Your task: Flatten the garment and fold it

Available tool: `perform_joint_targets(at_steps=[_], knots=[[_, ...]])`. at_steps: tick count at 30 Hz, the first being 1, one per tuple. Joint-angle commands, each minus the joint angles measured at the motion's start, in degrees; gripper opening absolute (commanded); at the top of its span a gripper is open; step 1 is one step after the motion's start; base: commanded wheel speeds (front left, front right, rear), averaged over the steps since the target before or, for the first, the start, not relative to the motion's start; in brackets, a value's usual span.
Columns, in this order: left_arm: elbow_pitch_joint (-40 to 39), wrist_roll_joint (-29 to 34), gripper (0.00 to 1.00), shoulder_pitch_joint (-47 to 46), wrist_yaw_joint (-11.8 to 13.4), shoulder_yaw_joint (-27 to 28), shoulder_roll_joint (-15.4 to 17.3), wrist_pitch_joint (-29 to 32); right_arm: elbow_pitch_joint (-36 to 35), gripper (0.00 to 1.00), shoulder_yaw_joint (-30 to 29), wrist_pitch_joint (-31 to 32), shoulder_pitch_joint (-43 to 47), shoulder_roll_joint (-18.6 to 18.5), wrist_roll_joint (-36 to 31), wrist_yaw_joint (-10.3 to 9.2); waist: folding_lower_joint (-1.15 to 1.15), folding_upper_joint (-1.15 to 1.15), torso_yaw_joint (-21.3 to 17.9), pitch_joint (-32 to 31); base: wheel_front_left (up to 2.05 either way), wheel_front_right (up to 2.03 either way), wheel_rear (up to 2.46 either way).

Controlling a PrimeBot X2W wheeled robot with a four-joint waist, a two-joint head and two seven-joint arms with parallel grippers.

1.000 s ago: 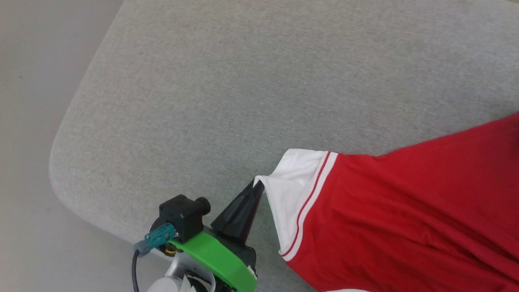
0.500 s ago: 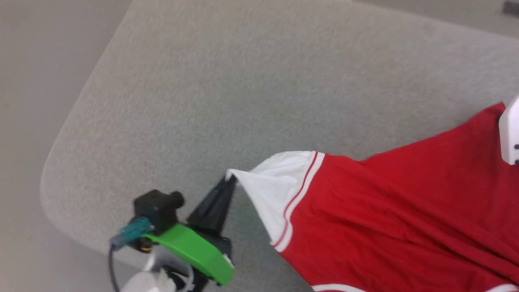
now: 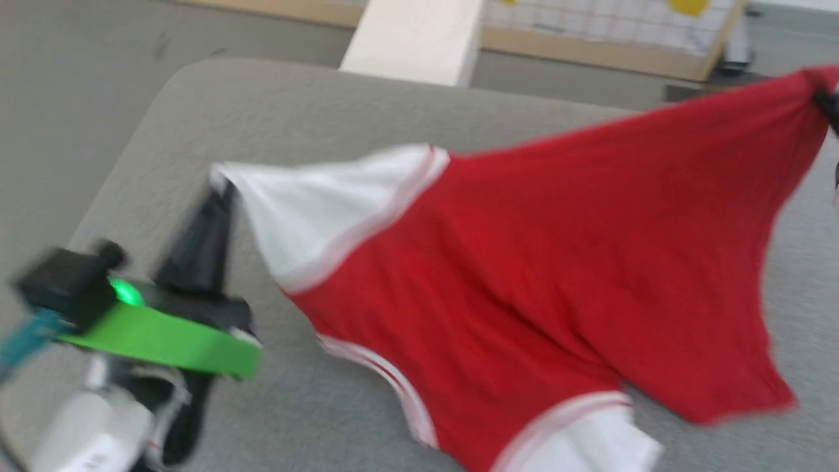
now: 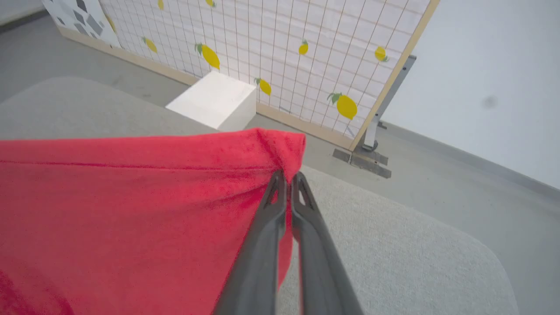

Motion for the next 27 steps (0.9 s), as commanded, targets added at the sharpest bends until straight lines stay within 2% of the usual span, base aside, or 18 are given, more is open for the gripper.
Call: perform_joint_targets(at_steps=[1,11,17,22,26,27], knots=[[-1.2,-0.3,0.00,-2.3,0.5,1.2,0.7,-0.4,-1.8,0.00,-0.8,-0.6,0.6,0.4,0.7,-0.08,0.00,0.00,-5.2,-3.8,0.00,0.00,0.00],[-7.0,-1.0,0.00,-16.1,1.2,8.4,3.6,-0.2,-16.8,0.00,-4.7,0.4,-1.3,3.3,1.9,-0.08,0.00,0.00,-10.6,-1.8,0.00,0.00,0.00],[-7.9,-0.9,0.00,-25.4,1.2,10.2,5.9,2.2,-20.7,0.00,-7.3,0.1,-6.9,6.2,0.9,-0.08,0.00,0.00,-13.0,3.1,0.00,0.00,0.00],[-2.8,-1.5,0.00,-35.7,-0.9,10.2,8.0,3.7,-19.0,0.00,-7.3,-1.5,-13.3,6.4,0.2,-0.08,0.00,0.00,-14.1,9.4,0.00,0.00,0.00],[5.7,-1.3,0.00,-45.7,-3.6,9.2,9.3,3.9,-14.0,0.00,-5.2,-5.0,-20.3,4.7,-1.8,-0.08,0.00,0.00,-14.7,15.6,0.00,0.00,0.00],[11.0,-0.9,0.00,-50.9,-4.9,8.1,9.4,3.8,-10.8,0.00,-3.6,-7.7,-24.0,3.5,-3.1,-0.08,0.00,0.00,-14.8,18.4,0.00,0.00,0.00]])
